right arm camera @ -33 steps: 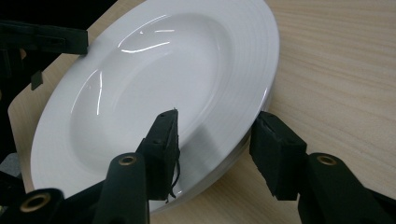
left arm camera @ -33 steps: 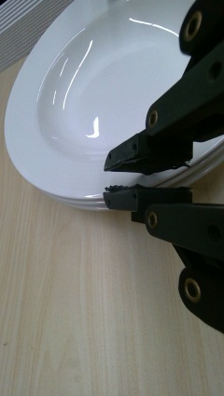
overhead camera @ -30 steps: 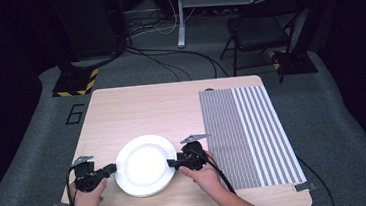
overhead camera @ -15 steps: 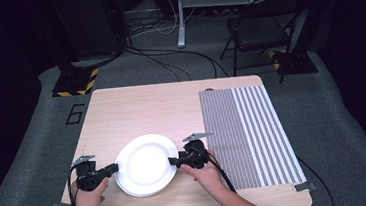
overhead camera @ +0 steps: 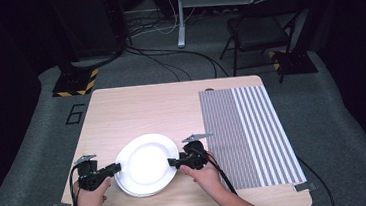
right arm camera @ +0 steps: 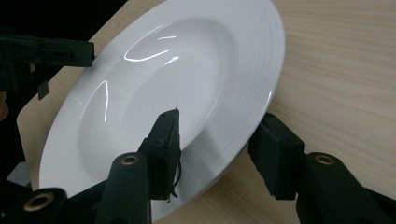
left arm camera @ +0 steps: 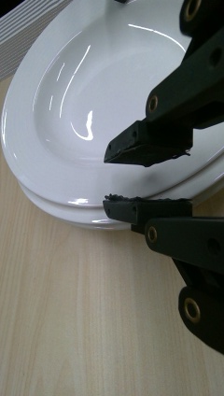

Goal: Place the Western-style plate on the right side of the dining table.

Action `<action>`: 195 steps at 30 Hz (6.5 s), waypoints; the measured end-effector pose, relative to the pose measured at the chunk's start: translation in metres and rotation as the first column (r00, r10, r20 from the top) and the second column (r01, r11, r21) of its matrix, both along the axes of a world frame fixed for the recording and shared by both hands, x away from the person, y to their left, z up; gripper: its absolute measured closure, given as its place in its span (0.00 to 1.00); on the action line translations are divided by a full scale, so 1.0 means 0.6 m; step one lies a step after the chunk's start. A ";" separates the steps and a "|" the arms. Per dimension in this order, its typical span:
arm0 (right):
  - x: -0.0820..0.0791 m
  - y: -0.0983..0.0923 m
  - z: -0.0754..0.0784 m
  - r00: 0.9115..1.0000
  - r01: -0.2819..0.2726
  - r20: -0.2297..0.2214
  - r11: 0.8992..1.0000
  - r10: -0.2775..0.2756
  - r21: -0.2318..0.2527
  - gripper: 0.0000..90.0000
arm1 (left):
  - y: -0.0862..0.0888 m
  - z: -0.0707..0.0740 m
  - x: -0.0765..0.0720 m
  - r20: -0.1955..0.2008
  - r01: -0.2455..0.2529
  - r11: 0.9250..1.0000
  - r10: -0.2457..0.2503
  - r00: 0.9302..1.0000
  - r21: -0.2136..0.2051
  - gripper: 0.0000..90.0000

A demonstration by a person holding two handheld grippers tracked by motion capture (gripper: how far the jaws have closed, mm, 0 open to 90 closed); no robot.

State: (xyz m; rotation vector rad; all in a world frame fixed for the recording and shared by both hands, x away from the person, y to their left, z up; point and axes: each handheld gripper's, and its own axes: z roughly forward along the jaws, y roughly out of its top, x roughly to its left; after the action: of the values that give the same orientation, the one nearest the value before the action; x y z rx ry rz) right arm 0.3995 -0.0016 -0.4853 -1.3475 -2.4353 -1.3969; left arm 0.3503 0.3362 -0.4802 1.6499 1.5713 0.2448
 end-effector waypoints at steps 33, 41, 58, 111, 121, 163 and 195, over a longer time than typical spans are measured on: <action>0.006 -0.030 0.024 1.000 -0.007 -0.029 0.999 0.008 0.054 0.73 | -0.022 -0.009 0.011 -0.009 0.055 0.998 -0.055 0.998 -0.012 0.78; 0.002 -0.036 0.033 1.000 0.000 0.004 0.999 0.000 0.047 0.75 | -0.030 -0.012 0.017 -0.020 0.078 0.997 -0.078 0.997 -0.022 0.77; -0.006 -0.048 0.038 0.999 0.025 0.023 0.998 -0.026 0.050 0.75 | -0.045 -0.018 0.026 -0.040 0.106 0.994 -0.107 0.993 -0.030 0.68; -0.012 -0.033 0.034 0.990 0.091 0.111 0.993 -0.083 -0.069 0.44 | -0.071 -0.021 0.004 -0.033 0.052 0.998 -0.053 0.998 -0.034 0.58; -0.038 -0.019 0.043 0.986 0.119 0.135 0.980 -0.098 -0.158 0.43 | -0.070 -0.018 -0.004 -0.018 0.042 0.998 -0.043 0.999 -0.042 0.58; -0.044 0.005 0.021 0.980 0.161 0.147 0.962 -0.131 -0.220 0.44 | -0.089 0.009 -0.040 0.066 -0.013 1.000 0.012 0.998 0.011 0.60; -0.048 -0.002 0.034 0.977 0.167 0.164 0.967 -0.136 -0.192 0.44 | -0.094 0.020 -0.042 0.096 -0.011 1.000 0.008 0.995 0.024 0.60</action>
State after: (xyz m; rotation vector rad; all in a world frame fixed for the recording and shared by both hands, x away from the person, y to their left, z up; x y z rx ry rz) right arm 0.3705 -0.0027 -0.4652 -1.5563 -2.6897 -1.3543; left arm 0.3251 0.2800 -0.4681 1.6260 1.5096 0.3448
